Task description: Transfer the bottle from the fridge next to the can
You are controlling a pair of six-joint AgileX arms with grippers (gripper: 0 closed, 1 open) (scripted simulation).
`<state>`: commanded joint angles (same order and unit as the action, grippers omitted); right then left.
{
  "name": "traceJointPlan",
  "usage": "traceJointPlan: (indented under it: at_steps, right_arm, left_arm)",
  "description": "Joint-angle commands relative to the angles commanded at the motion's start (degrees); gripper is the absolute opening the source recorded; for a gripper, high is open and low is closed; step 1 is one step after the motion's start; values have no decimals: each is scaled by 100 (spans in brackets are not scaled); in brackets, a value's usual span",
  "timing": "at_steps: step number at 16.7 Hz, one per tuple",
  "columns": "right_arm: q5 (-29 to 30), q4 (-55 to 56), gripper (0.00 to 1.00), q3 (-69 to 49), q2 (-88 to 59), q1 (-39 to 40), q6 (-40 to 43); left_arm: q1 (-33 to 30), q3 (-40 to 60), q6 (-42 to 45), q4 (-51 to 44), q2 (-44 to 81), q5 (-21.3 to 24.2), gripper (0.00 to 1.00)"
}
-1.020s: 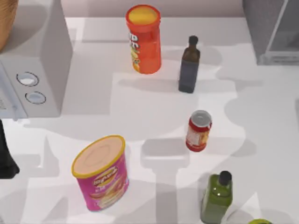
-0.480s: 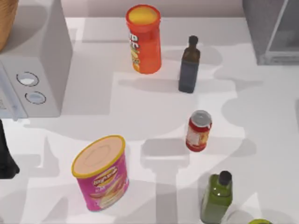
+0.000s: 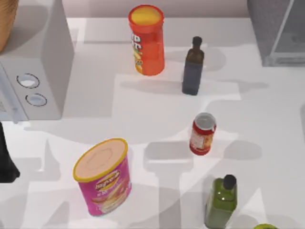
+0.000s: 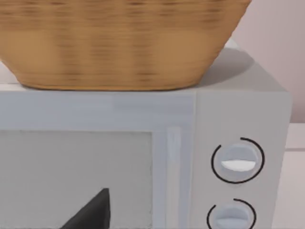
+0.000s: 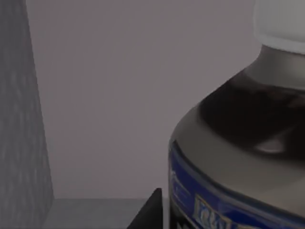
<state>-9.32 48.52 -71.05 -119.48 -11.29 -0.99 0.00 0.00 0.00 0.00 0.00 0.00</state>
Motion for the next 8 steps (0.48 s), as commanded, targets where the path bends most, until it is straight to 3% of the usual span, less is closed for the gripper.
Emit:
traceJointPlan:
  at_steps: [4, 8]
  right_arm:
    - [-10, 46, 0, 102, 55, -19, -8]
    - [-135, 301, 0, 985, 699, -140, -6]
  left_arm:
    - [0, 0, 0, 0, 0, 0, 100]
    - [0, 0, 0, 0, 0, 0, 100]
